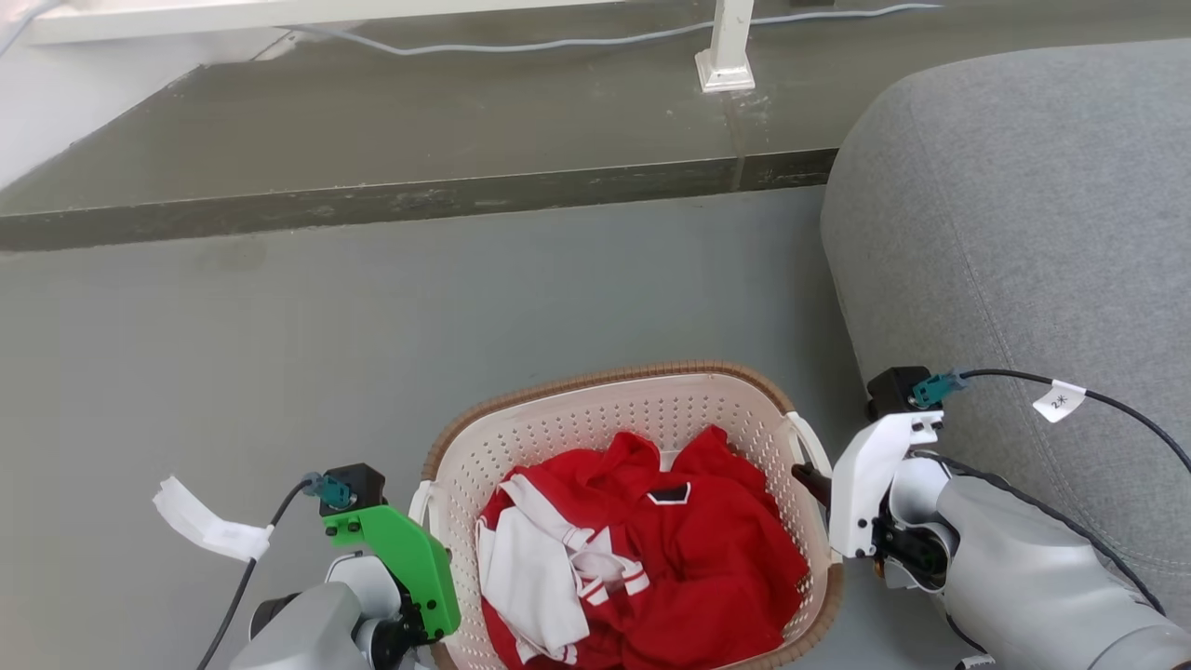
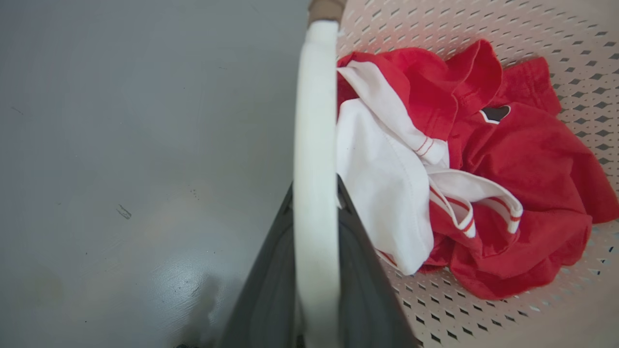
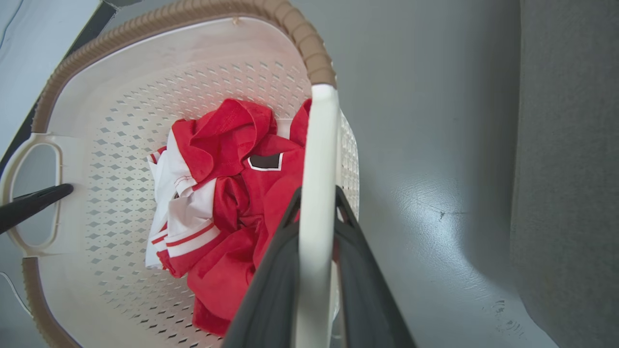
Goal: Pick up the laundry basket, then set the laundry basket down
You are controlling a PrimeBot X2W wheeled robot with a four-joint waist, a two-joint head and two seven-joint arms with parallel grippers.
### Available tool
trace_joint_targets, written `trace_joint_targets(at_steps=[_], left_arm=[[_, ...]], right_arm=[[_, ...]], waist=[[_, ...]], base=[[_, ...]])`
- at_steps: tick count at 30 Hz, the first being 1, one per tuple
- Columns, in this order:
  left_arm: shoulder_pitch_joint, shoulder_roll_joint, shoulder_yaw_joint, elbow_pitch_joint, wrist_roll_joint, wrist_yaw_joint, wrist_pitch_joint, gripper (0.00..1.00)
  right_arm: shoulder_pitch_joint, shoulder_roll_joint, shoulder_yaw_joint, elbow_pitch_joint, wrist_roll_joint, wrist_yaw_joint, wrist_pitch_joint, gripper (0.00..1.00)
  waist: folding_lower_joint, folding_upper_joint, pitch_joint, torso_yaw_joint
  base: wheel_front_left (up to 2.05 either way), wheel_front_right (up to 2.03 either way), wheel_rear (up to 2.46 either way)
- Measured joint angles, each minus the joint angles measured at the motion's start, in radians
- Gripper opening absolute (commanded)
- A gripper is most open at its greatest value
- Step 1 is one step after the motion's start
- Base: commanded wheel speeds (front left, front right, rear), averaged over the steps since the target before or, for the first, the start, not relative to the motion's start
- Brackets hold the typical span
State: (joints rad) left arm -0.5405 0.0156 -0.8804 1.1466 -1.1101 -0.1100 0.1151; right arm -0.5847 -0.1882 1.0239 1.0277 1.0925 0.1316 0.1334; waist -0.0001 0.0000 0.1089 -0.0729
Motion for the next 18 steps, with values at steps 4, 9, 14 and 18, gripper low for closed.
trace_joint_targets(at_steps=[4,9,14,18], left_arm=[[0.000,0.000,-0.004,-0.002,-0.004,0.000,0.008,0.00],[0.000,0.001,-0.007,-0.003,-0.006,0.000,0.009,0.00],[0.000,0.002,-0.012,-0.005,-0.014,0.000,0.009,0.00],[0.000,0.003,-0.016,-0.009,-0.022,0.000,0.007,0.00]], right_arm=[[0.000,0.000,0.003,0.001,0.002,0.000,0.006,0.00],[0.000,0.000,0.008,0.002,0.008,0.000,0.009,0.00],[0.000,-0.001,0.012,0.003,0.009,0.000,0.009,0.00],[0.000,-0.002,0.014,0.003,0.016,0.000,0.009,0.00]], waist=[[0.0000,0.0000,-0.001,-0.001],[0.0000,0.0000,0.001,-0.002],[0.0000,0.0000,0.004,-0.002],[0.0000,0.0000,0.007,-0.001]], base=[[0.00,0.00,0.00],[0.00,0.00,0.00],[0.00,0.00,0.00],[0.00,0.00,0.00]])
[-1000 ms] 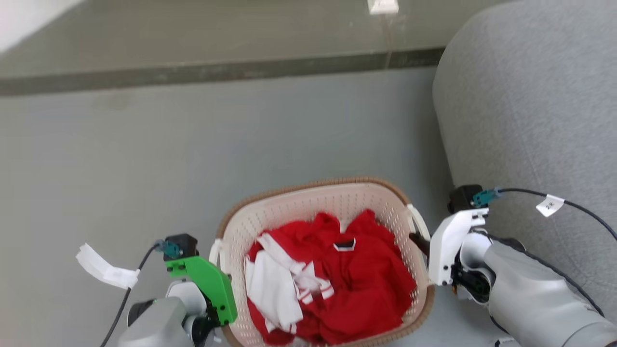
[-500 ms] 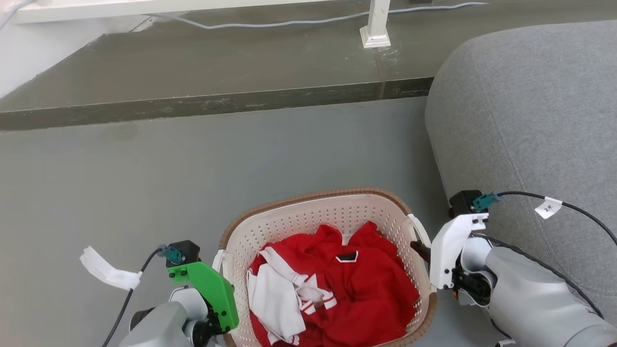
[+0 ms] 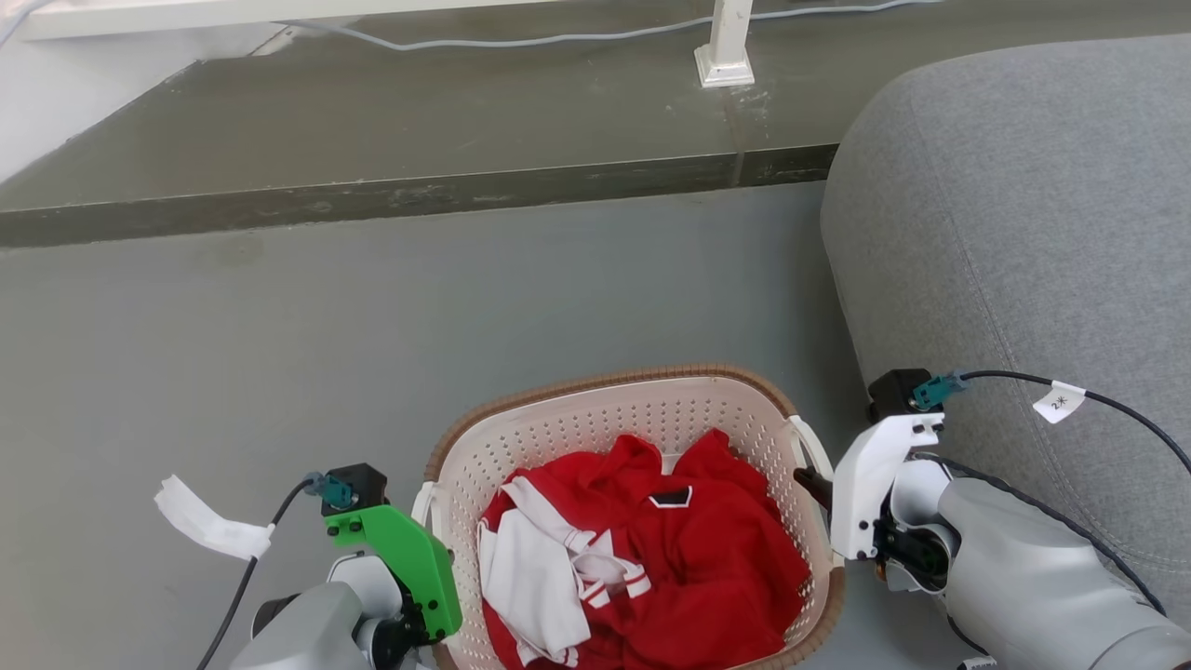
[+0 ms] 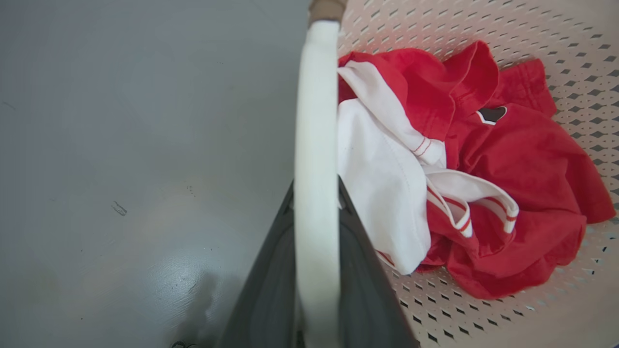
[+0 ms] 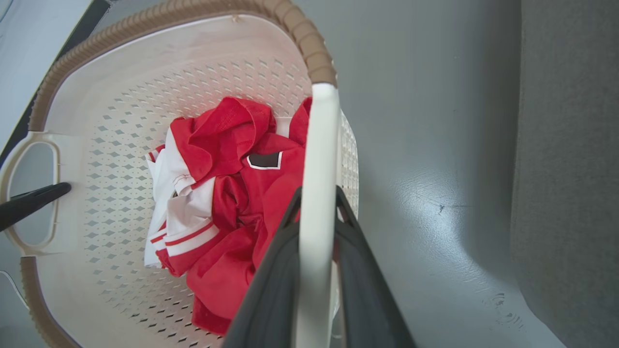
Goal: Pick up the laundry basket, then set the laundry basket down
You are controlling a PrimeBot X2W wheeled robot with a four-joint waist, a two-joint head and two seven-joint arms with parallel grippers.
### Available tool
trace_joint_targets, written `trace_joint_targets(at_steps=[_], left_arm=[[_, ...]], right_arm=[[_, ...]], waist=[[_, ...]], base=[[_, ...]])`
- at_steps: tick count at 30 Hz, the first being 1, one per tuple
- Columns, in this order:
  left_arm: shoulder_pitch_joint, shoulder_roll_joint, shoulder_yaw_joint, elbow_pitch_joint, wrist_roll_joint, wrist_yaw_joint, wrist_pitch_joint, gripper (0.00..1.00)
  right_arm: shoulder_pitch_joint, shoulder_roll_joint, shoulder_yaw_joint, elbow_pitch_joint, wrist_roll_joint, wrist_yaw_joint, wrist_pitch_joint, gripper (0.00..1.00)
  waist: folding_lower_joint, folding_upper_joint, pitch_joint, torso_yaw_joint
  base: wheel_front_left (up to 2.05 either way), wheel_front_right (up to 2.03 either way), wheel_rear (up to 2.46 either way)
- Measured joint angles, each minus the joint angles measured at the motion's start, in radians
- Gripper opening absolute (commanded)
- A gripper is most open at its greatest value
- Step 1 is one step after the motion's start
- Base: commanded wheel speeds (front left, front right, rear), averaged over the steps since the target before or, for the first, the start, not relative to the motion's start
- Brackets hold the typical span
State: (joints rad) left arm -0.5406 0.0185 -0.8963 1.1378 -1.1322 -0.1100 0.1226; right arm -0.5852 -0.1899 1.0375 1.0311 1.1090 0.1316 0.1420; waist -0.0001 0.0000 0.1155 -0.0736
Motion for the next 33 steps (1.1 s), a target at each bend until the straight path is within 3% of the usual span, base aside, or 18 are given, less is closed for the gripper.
trace_joint_targets(at_steps=[22,33], left_arm=[[0.000,0.002,-0.013,0.004,-0.025,-0.001,-0.002,0.00],[-0.052,0.003,-0.019,0.003,-0.021,-0.001,-0.045,0.00]], right_arm=[[-0.001,0.000,0.022,0.001,0.010,0.000,0.000,0.00],[-0.041,-0.012,0.018,-0.016,0.021,0.000,-0.038,0.00]], waist=[[0.0000,0.0000,0.005,-0.013],[0.0000,0.0000,0.085,-0.021]], base=[[0.00,0.00,0.00],[0.00,0.00,0.00]])
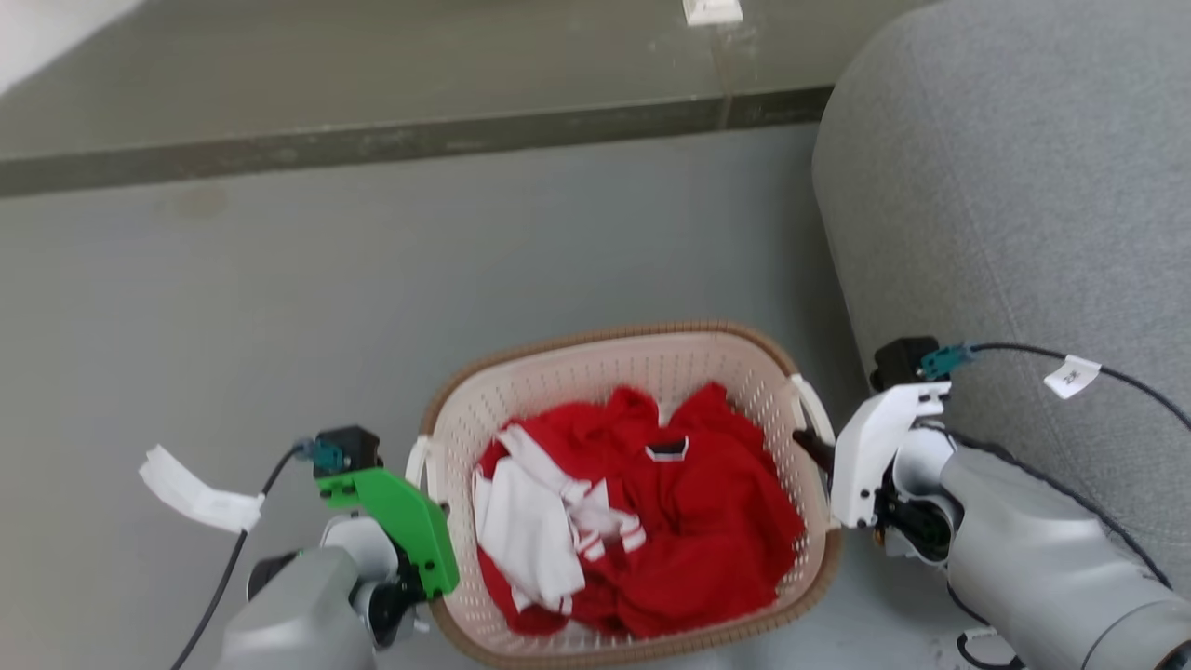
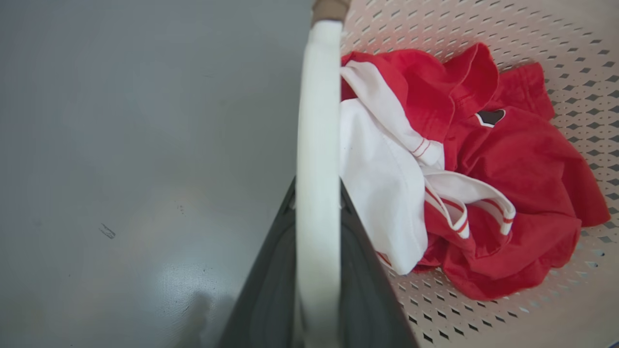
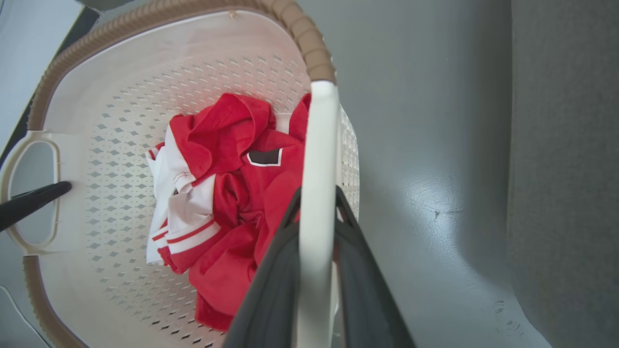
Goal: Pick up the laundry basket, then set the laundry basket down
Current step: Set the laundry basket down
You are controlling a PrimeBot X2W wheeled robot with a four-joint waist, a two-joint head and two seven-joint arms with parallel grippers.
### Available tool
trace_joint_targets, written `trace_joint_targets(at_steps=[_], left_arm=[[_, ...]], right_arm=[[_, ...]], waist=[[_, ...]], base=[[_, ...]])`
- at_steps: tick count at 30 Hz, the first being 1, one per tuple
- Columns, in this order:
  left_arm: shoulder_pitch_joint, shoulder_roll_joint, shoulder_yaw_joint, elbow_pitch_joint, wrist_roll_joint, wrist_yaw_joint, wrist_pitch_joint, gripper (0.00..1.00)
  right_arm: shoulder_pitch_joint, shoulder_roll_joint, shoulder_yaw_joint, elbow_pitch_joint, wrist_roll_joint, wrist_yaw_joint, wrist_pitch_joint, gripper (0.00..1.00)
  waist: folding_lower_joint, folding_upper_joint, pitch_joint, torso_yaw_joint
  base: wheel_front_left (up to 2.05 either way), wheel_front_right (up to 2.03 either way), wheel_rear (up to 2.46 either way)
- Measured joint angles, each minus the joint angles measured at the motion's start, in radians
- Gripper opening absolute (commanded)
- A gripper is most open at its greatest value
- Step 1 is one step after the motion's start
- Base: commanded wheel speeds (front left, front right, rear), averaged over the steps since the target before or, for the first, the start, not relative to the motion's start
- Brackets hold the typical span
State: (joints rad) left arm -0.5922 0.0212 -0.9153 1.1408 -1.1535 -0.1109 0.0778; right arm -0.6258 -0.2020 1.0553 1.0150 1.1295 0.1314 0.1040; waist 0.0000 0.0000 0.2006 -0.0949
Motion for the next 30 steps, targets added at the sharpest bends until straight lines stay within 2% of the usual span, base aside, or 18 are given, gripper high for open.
trace_joint_targets(at_steps=[15,30], left_arm=[[-0.098,0.004,-0.012,-0.017,0.049,0.025,-0.102,0.00],[-0.201,0.003,-0.019,-0.041,0.058,0.072,-0.195,0.00]], right_arm=[[-0.064,-0.030,-0.007,-0.048,0.008,0.000,-0.089,0.00],[-0.133,-0.069,-0.022,-0.103,0.020,0.000,-0.214,0.00]], waist=[[0.0000,0.0000,0.174,-0.001],[0.0001,0.0000,0.375,0.003]], base=[[0.00,0.00,0.00],[0.00,0.00,0.00]])
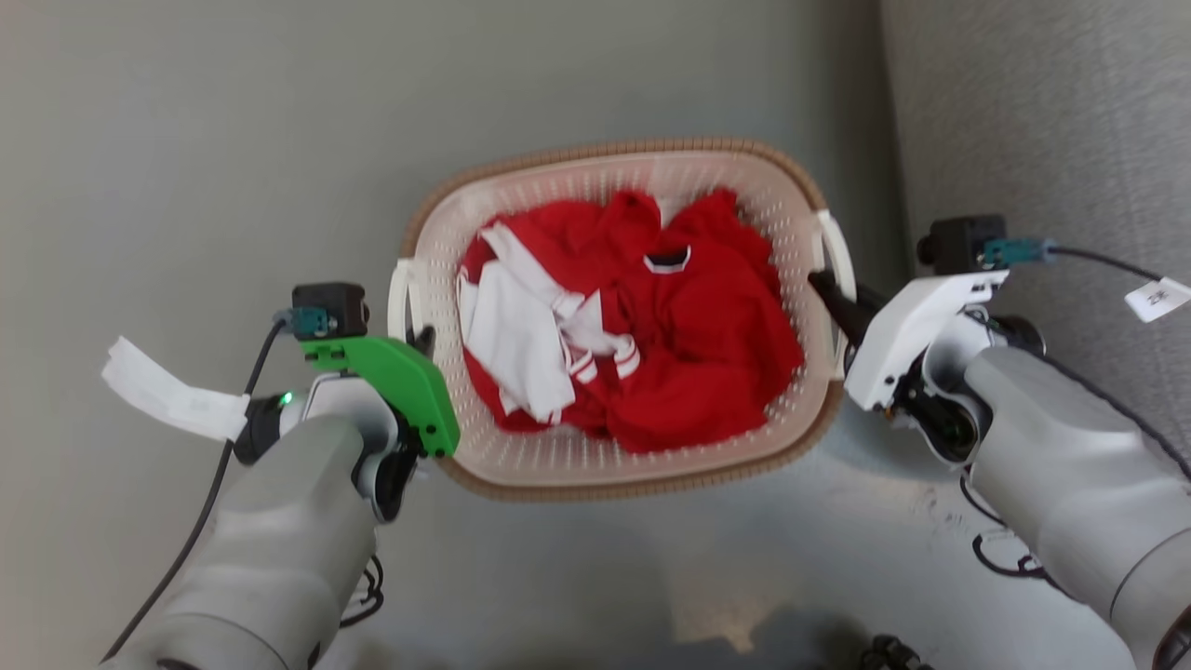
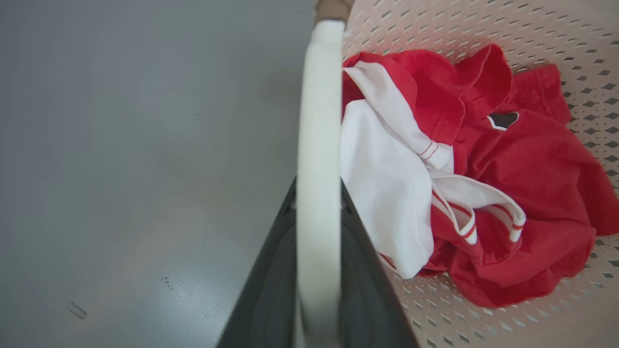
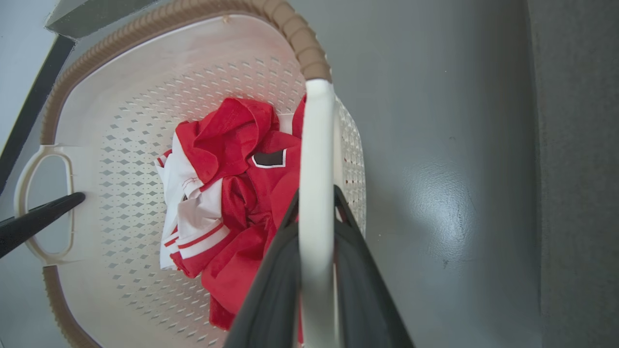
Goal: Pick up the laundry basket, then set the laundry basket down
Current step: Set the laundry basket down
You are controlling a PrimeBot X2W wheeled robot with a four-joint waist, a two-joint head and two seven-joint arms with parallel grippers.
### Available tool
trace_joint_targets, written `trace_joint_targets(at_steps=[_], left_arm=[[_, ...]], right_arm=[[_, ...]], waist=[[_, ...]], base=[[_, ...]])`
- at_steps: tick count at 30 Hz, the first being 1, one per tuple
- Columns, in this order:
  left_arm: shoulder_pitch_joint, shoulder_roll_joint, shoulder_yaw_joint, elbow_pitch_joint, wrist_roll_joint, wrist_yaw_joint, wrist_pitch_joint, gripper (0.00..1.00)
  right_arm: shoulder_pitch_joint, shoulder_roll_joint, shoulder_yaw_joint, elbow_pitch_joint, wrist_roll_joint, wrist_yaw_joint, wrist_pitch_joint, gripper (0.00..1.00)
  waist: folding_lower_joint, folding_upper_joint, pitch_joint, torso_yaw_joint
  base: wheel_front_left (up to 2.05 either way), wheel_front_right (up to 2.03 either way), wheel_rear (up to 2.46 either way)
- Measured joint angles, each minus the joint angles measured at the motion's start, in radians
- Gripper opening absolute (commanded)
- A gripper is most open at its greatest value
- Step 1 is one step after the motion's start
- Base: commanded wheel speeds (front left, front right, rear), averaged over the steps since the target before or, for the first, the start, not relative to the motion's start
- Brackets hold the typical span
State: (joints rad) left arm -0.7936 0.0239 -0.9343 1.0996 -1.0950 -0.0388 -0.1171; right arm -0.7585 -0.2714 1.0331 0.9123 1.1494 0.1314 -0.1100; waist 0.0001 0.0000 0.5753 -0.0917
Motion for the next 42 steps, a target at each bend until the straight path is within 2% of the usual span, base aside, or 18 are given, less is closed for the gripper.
trace_joint_targets(at_steps=[7,17,26,34,35,36,37,38,39,40,41,42], left_arm=[[-0.051,0.000,-0.010,-0.012,0.010,0.018,-0.034,0.00],[-0.093,0.001,-0.031,-0.007,0.021,0.040,-0.052,0.00],[-0.126,0.001,-0.041,-0.005,0.021,0.051,-0.064,0.00],[-0.134,0.002,-0.052,0.002,0.021,0.051,-0.073,0.00],[-0.134,0.002,-0.054,0.003,0.021,0.051,-0.075,0.00],[-0.134,0.002,-0.055,0.003,0.021,0.051,-0.077,0.00],[-0.134,0.002,-0.055,0.004,0.021,0.051,-0.079,0.00],[-0.134,0.002,-0.055,0.004,0.021,0.051,-0.079,0.00],[-0.134,0.002,-0.056,0.005,0.021,0.051,-0.079,0.20],[-0.135,0.002,-0.056,0.007,0.021,0.052,-0.079,0.50],[-0.135,0.002,-0.054,0.008,0.020,0.053,-0.079,1.00],[-0.135,0.002,-0.056,0.008,0.020,0.053,-0.079,1.00]], right_arm=[[-0.035,-0.017,-0.002,-0.019,0.000,0.000,-0.059,0.00],[-0.063,-0.024,0.018,-0.028,0.006,0.000,-0.071,0.00],[-0.101,-0.031,0.035,-0.034,0.013,0.000,-0.084,0.00],[-0.104,-0.031,0.053,-0.032,0.021,0.000,-0.092,0.00],[-0.104,-0.031,0.055,-0.031,0.022,0.000,-0.092,0.12],[-0.104,-0.031,0.057,-0.029,0.023,-0.001,-0.092,0.41],[-0.105,-0.031,0.058,-0.026,0.024,-0.001,-0.092,0.62],[-0.105,-0.031,0.058,-0.026,0.024,-0.001,-0.092,1.00],[-0.105,-0.031,0.059,-0.024,0.027,-0.001,-0.092,1.00],[-0.107,-0.031,0.061,-0.023,0.030,-0.001,-0.092,1.00],[-0.110,-0.030,0.062,-0.022,0.031,-0.001,-0.093,1.00],[-0.113,-0.029,0.063,-0.021,0.031,-0.001,-0.093,1.00]], waist=[[0.0001,0.0000,0.103,0.009],[0.0001,0.0000,0.208,0.019],[0.0001,0.0000,0.285,0.022],[0.0001,0.0000,0.310,0.019],[0.0000,0.0000,0.310,0.019],[0.0000,0.0000,0.310,0.019],[0.0000,0.0000,0.310,0.019],[0.0000,0.0000,0.310,0.019],[0.0000,0.0000,0.310,0.018],[0.0000,0.0000,0.310,0.018],[0.0000,0.0000,0.310,0.017],[0.0000,0.0000,0.310,0.017]], base=[[0.00,0.00,0.00],[0.00,0.00,0.00],[0.00,0.00,0.00],[0.00,0.00,0.00],[0.00,0.00,0.00],[0.00,0.00,0.00],[0.00,0.00,0.00],[0.00,0.00,0.00],[0.00,0.00,0.00],[0.00,0.00,0.00],[0.00,0.00,0.00],[0.00,0.00,0.00]])
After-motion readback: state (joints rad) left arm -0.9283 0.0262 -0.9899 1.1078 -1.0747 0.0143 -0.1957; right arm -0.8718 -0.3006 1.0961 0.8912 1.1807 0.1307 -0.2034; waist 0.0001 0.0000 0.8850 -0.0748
